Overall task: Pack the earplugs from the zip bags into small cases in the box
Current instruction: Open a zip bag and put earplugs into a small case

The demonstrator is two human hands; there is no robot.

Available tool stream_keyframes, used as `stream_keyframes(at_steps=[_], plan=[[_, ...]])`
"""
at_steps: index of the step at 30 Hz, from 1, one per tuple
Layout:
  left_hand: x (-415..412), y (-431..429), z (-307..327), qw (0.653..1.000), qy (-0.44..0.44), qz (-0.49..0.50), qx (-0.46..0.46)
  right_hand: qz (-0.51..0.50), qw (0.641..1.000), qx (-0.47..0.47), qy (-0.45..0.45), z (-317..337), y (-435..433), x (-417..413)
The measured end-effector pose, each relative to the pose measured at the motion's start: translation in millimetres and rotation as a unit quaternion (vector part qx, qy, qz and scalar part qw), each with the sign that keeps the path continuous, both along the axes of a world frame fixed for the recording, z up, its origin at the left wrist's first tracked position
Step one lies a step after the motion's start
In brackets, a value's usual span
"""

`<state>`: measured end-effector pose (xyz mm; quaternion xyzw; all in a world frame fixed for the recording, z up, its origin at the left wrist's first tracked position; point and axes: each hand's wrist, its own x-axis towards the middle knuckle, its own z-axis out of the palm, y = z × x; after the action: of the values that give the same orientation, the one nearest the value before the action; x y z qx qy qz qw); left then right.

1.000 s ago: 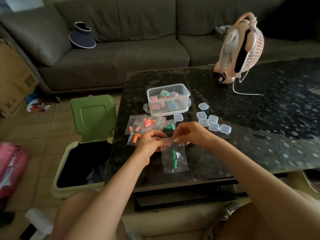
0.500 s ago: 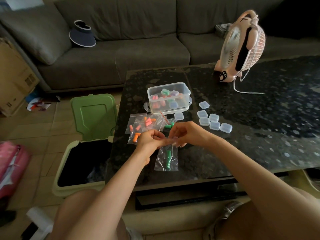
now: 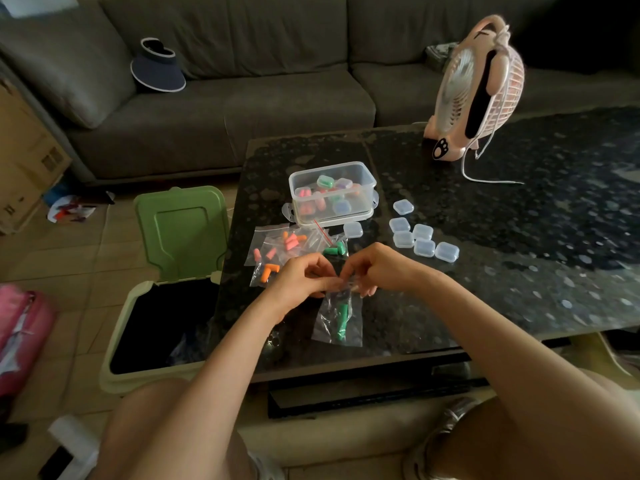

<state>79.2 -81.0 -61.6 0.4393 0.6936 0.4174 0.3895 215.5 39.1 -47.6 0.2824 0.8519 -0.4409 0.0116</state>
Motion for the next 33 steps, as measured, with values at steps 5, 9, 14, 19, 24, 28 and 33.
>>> stream_keyframes(at_steps=[5, 9, 14, 19, 24, 28, 33], plan=[[-3.4, 1.1, -6.0, 0.999, 0.041, 0.001, 0.006, 0.003, 1.000, 0.000, 0.003, -0.9, -0.7, -0.2], [-5.0, 1.0, -5.8, 0.997, 0.078, -0.004, 0.024, 0.007, 1.000, 0.007, -0.005, -3.8, -0.8, -1.5], [-2.7, -0.9, 3.3, 0.986, 0.151, -0.026, 0.062, -0.002, 1.000, 0.015, 0.000, -3.0, 0.7, 0.7], [-0.3, -3.4, 9.4, 0.988, 0.122, -0.040, 0.090, -0.009, 1.000, 0.011, 0.007, 3.4, 2.0, 1.6], [-3.4, -1.2, -0.7, 0.987, 0.139, -0.037, 0.072, 0.020, 1.000, -0.013, 0.017, 1.7, 0.5, 1.7], [-3.9, -0.2, -3.5, 0.985, 0.148, -0.038, 0.078, 0.008, 0.999, -0.017, 0.038, 2.4, -0.8, 1.8], [-3.4, -0.5, -7.4, 0.976, 0.193, -0.050, 0.088, 0.010, 0.997, -0.040, 0.067, 9.1, -3.6, 2.5]])
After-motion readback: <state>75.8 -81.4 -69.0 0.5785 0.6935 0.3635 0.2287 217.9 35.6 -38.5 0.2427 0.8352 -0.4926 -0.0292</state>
